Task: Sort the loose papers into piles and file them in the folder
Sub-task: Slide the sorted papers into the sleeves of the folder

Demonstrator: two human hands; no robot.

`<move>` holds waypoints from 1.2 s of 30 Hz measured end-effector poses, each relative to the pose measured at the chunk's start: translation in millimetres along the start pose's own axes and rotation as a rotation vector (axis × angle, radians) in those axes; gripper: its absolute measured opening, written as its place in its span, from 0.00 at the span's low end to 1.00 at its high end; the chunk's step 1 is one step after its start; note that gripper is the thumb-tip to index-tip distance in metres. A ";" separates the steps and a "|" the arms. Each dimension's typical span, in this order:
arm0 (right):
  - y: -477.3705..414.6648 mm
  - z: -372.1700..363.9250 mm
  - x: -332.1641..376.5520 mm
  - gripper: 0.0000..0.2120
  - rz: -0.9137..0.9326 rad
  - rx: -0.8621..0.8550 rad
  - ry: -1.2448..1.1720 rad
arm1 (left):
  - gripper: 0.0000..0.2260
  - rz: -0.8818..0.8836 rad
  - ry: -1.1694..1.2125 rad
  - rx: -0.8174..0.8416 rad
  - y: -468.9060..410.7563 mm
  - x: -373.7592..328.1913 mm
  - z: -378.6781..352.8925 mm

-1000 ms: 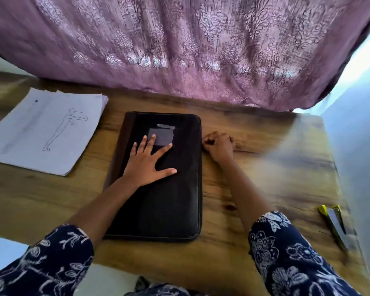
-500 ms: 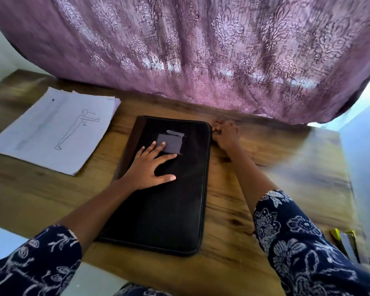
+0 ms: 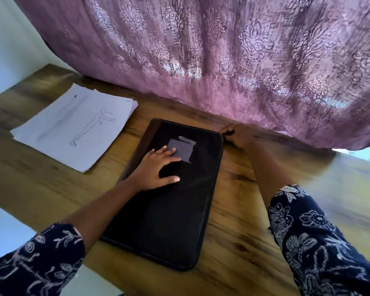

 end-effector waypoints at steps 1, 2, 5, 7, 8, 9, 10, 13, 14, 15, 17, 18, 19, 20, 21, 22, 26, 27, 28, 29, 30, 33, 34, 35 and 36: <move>2.3 -0.8 -1.4 0.09 -0.002 0.006 0.006 | 0.38 0.070 0.107 -0.094 -2.9 4.0 6.1; 4.1 -1.4 -3.7 0.08 0.003 0.012 0.009 | 0.37 0.181 0.147 -0.200 -7.5 10.2 13.0; 16.8 -0.1 -7.1 0.07 0.052 0.038 0.027 | 0.35 0.586 0.007 -0.190 -19.2 22.8 26.0; 19.2 0.2 -9.3 0.07 0.066 0.102 0.061 | 0.37 0.617 -0.007 -0.045 -26.2 24.2 28.0; 19.0 1.1 -8.9 0.06 0.078 0.147 0.072 | 0.37 0.588 -0.008 -0.011 -28.7 25.6 29.8; 14.1 2.3 -7.3 0.06 0.090 0.178 0.082 | 0.37 0.553 -0.007 0.000 -31.0 29.3 34.0; 7.9 2.7 -6.3 0.05 0.104 0.200 0.073 | 0.37 0.518 -0.003 0.006 -31.6 33.0 38.2; -25.5 -0.2 10.1 0.05 0.142 0.306 0.126 | 0.37 0.459 0.016 0.062 -30.0 46.7 42.1; -41.3 -4.8 20.3 0.05 0.176 0.371 0.148 | 0.37 0.450 0.038 0.069 -30.2 51.3 40.3; -53.9 -10.2 31.0 0.04 0.212 0.422 0.180 | 0.37 0.443 0.063 0.063 -30.1 53.2 38.0; -81.8 -26.6 51.7 0.06 0.301 0.514 0.222 | 0.37 0.439 0.116 0.025 -32.9 58.0 34.5; -94.7 -34.5 60.3 0.07 0.338 0.531 0.215 | 0.37 0.436 0.142 0.007 -34.0 60.1 32.4; -109.4 -44.5 69.6 0.08 0.360 0.531 0.191 | 0.37 0.439 0.164 -0.007 -35.3 64.7 29.8; -122.0 -53.5 78.2 0.08 0.383 0.518 0.169 | 0.38 0.437 0.178 -0.015 -35.2 67.1 28.3; -132.4 -62.2 87.8 0.08 0.397 0.518 0.152 | 0.39 0.440 0.184 -0.021 -34.5 68.4 28.0; -145.4 -71.4 96.0 0.08 0.412 0.531 0.156 | 0.40 0.452 0.191 -0.027 -35.1 70.4 28.1; -172.9 -94.2 123.9 0.09 0.417 0.434 0.168 | 0.41 0.456 0.164 -0.085 -36.3 67.3 33.3; -171.7 -96.6 128.1 0.09 0.399 0.387 0.147 | 0.41 0.455 0.161 -0.096 -36.1 66.7 34.7; -168.0 -99.1 130.4 0.08 0.385 0.346 0.104 | 0.41 0.455 0.159 -0.098 -36.3 67.1 35.0; -161.3 -100.0 130.3 0.08 0.357 0.324 0.060 | 0.41 0.452 0.160 -0.097 -36.2 65.5 35.8; -153.7 -101.0 128.4 0.09 0.332 0.320 0.020 | 0.42 0.453 0.163 -0.093 -36.5 65.7 35.4; -119.2 -92.4 113.7 0.12 0.302 0.254 0.085 | 0.41 0.441 0.165 -0.099 -34.8 64.3 36.8; -102.1 -85.2 103.2 0.12 0.310 0.180 0.150 | 0.40 0.431 0.158 -0.101 -33.2 60.6 38.8; -83.5 -78.2 91.4 0.12 0.313 0.104 0.236 | 0.40 0.432 0.152 -0.101 -33.5 60.5 38.3; -64.0 -72.9 78.1 0.11 0.304 0.035 0.336 | 0.40 0.435 0.145 -0.102 -33.5 58.6 37.7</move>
Point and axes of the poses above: each hand's wrist, its own y-axis away from the middle knuckle, its own z-axis out of the back of the hand, x = y × z, the point moved 3 cm from there along -y, towards the middle knuckle, and after that the axes turned 8 degrees about x, right-handed, at the moved point
